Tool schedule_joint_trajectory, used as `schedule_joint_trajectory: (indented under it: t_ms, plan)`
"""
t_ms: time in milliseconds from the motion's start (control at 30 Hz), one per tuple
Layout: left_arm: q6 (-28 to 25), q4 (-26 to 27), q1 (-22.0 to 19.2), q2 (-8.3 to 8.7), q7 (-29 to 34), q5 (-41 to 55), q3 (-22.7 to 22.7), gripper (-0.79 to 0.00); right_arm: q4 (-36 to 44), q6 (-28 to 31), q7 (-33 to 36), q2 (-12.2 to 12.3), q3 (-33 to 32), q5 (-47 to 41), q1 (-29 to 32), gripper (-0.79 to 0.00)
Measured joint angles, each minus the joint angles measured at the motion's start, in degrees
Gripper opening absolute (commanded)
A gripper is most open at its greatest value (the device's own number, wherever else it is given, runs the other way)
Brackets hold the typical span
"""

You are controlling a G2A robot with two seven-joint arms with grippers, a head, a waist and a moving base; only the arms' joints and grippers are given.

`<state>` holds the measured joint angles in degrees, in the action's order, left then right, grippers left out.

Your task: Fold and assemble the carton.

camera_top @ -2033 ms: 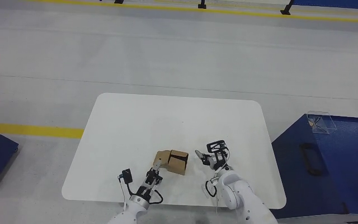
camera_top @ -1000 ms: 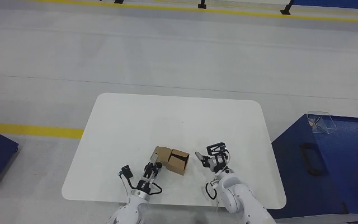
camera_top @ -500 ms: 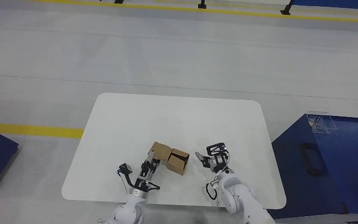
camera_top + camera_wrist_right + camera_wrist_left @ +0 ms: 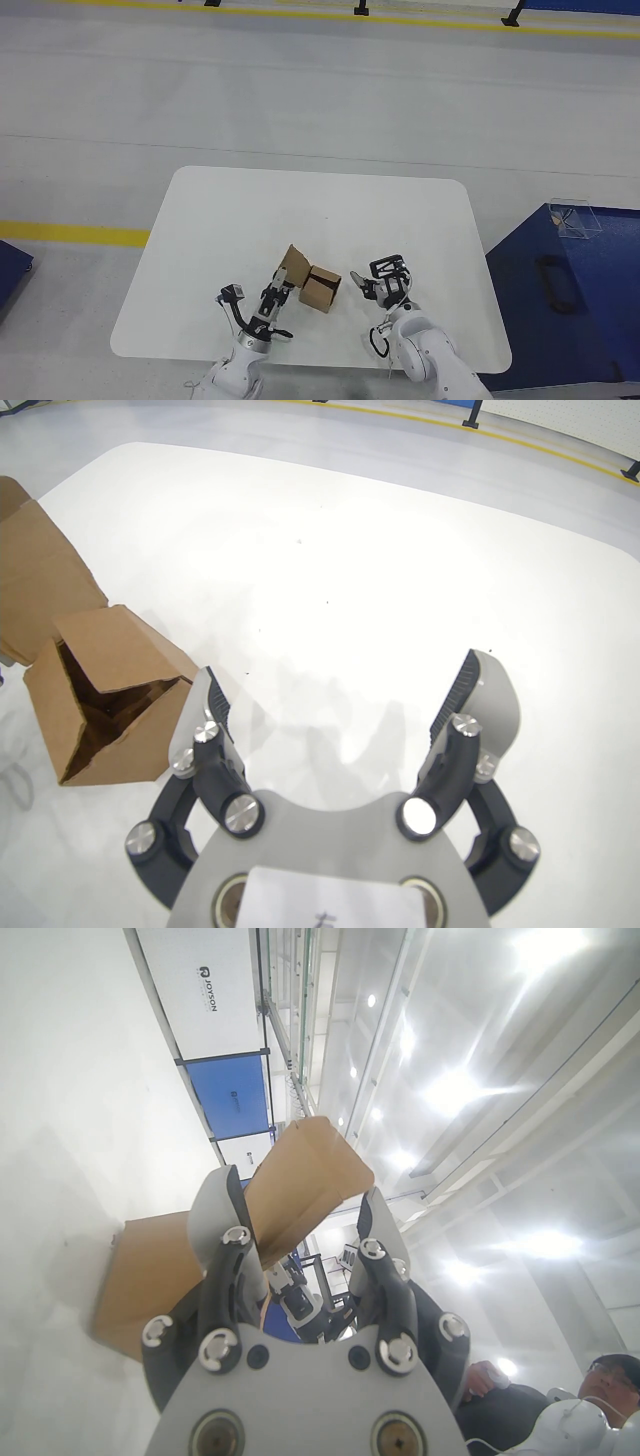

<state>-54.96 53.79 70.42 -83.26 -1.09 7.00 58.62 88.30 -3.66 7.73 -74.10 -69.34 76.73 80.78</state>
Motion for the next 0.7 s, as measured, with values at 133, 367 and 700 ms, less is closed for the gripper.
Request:
schedule_joint_trajectory:
  t_ms: [133,367,700]
  plan:
    - [0.7,2.3,1.4,-0.07,-1.9,-3.7,0.4,-0.345,0.1,0.0,-0.2,0.0,-0.5,-0.4,0.2,0.0]
    - [4.2,7.6,4.7,-0.22,-5.0,-10.6,0.4,-0.283,-0.3,0.4,-0.5,-0.1,-1.1,-0.9,0.4,0.0]
    - [7.3,16.8,10.1,0.05,-8.0,-17.1,1.8,-0.231,0.0,1.0,-0.3,-0.1,-1.6,-0.5,0.6,0.0]
